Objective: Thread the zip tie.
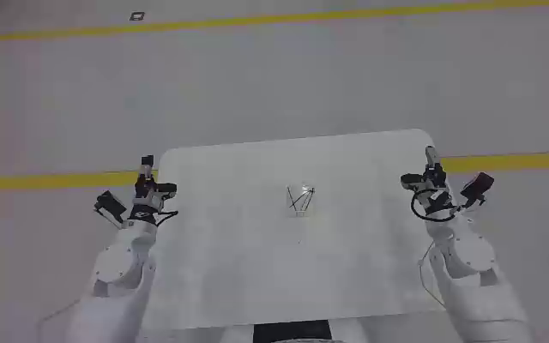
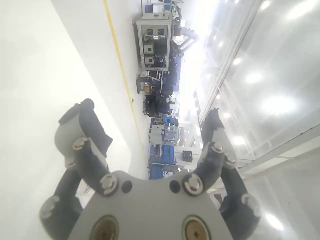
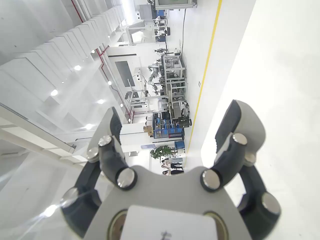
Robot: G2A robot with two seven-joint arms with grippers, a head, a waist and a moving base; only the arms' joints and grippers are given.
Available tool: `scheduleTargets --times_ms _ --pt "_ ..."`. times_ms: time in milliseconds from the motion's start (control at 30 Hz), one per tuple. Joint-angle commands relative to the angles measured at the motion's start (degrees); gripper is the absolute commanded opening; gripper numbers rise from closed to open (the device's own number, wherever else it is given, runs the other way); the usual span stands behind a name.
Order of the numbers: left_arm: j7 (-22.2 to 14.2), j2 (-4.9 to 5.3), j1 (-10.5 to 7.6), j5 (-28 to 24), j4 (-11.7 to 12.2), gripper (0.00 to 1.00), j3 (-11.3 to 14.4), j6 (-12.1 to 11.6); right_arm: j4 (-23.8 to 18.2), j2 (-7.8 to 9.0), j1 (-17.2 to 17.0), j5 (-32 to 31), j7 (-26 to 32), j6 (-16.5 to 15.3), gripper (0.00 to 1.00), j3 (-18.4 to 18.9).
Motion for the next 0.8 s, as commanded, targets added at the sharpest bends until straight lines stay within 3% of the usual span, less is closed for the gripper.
scheduleTargets --times_ms 0,33,67,100,133,367,500,767 --pt "0.00 0.00 0.00 0.00 0.00 1.00 0.00 0.00 0.00 0.00 0.00 0.00 0.00 0.00 1.00 0.00" --pt "0.00 0.00 0.00 0.00 0.00 1.00 0.00 0.00 0.00 0.00 0.00 0.00 0.00 0.00 1.00 0.00" --pt "0.00 0.00 0.00 0.00 0.00 1.00 0.00 0.00 0.00 0.00 0.00 0.00 0.00 0.00 0.78 0.00" --pt "0.00 0.00 0.00 0.00 0.00 1.00 0.00 0.00 0.00 0.00 0.00 0.00 0.00 0.00 0.78 0.00" --pt "0.00 0.00 0.00 0.00 0.00 1.00 0.00 0.00 0.00 0.00 0.00 0.00 0.00 0.00 1.00 0.00" --pt "-5.16 0.18 0.77 3.27 -2.34 1.00 1.12 0.41 0.00 0.00 0.00 0.00 0.00 0.00 1.00 0.00" --pt "-12.78 0.77 2.46 7.65 -4.13 1.00 1.14 2.93 0.00 0.00 0.00 0.00 0.00 0.00 1.00 0.00" --pt "-12.78 0.77 2.46 7.65 -4.13 1.00 1.14 2.93 0.00 0.00 0.00 0.00 0.00 0.00 1.00 0.00"
